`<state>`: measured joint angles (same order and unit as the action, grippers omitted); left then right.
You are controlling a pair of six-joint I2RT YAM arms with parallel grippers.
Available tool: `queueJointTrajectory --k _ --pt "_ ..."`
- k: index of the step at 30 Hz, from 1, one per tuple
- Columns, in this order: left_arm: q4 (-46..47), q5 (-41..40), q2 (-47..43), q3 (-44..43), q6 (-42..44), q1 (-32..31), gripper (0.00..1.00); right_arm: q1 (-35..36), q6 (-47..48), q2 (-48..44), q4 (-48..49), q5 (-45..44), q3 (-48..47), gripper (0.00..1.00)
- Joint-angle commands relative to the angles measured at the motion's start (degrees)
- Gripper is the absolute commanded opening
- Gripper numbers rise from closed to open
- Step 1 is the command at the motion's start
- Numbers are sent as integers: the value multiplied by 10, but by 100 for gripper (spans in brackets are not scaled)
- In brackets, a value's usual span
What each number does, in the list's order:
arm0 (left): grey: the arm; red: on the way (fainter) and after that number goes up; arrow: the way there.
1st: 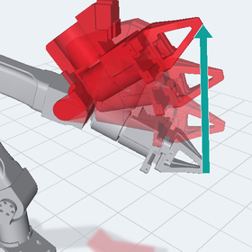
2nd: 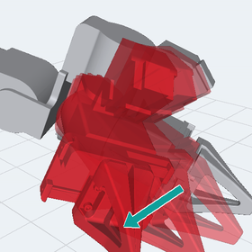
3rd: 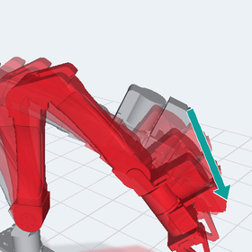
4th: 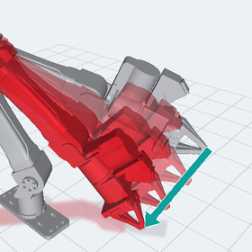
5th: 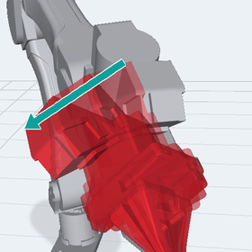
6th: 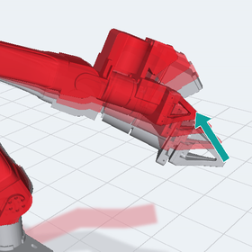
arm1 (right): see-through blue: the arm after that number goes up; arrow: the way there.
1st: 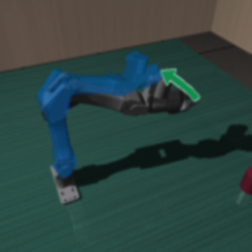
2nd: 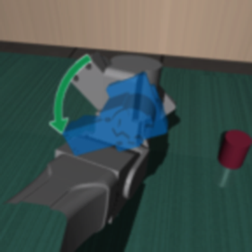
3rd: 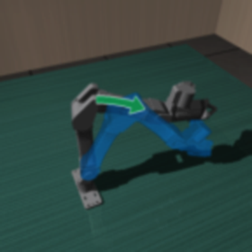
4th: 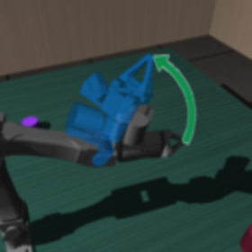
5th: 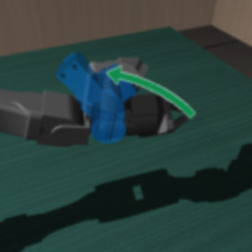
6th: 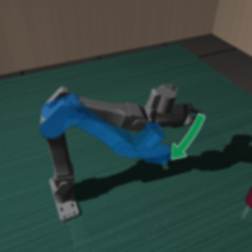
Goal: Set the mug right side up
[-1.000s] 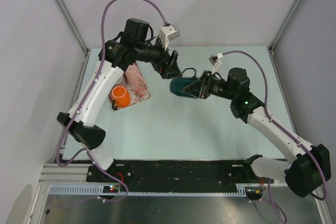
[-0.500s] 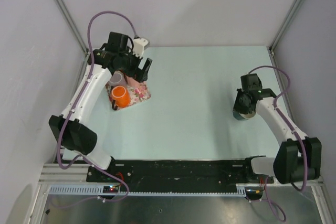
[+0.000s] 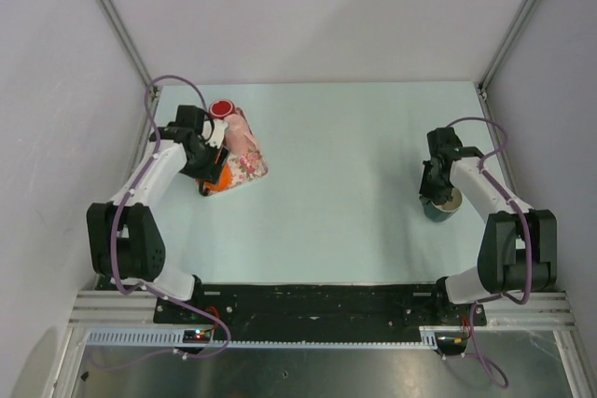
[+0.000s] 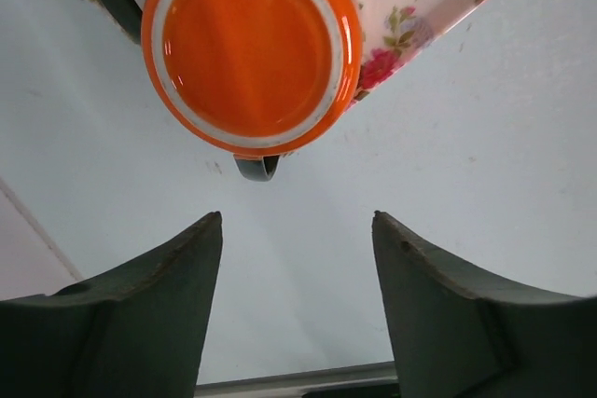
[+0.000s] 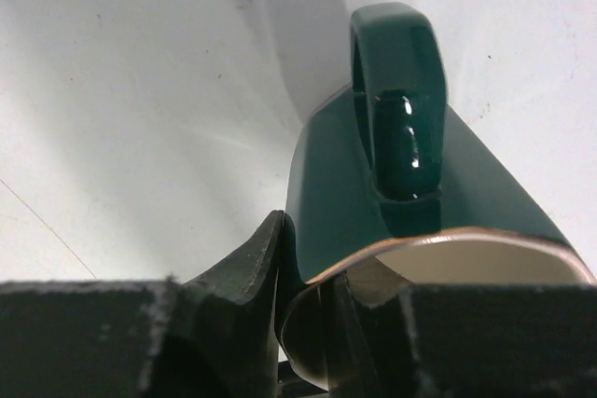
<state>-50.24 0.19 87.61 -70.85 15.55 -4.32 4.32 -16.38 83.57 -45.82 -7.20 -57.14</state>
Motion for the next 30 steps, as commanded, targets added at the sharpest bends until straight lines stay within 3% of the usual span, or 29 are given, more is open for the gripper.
queueJointTrajectory --k 1,6,10,21,23,24,30 --pt "67 -36 -26 35 14 11 67 -6 11 0 19 3 -26 35" --pt "105 -59 -20 72 45 15 64 -6 14 -36 5 17 -32 63" --pt "128 -65 13 74 58 18 57 -7 17 -67 -7 27 -40 74" --pt "149 -8 73 68 64 25 29 -5 30 -147 -38 65 -49 78" --pt "150 -7 73 68 62 29 9 -6 30 -163 -39 79 -50 78" --pt "151 -7 70 67 60 30 5 -6 29 -171 -41 83 -51 78" --pt "139 52 -7 67 40 32 0 -1 19 -220 -43 114 -64 79"
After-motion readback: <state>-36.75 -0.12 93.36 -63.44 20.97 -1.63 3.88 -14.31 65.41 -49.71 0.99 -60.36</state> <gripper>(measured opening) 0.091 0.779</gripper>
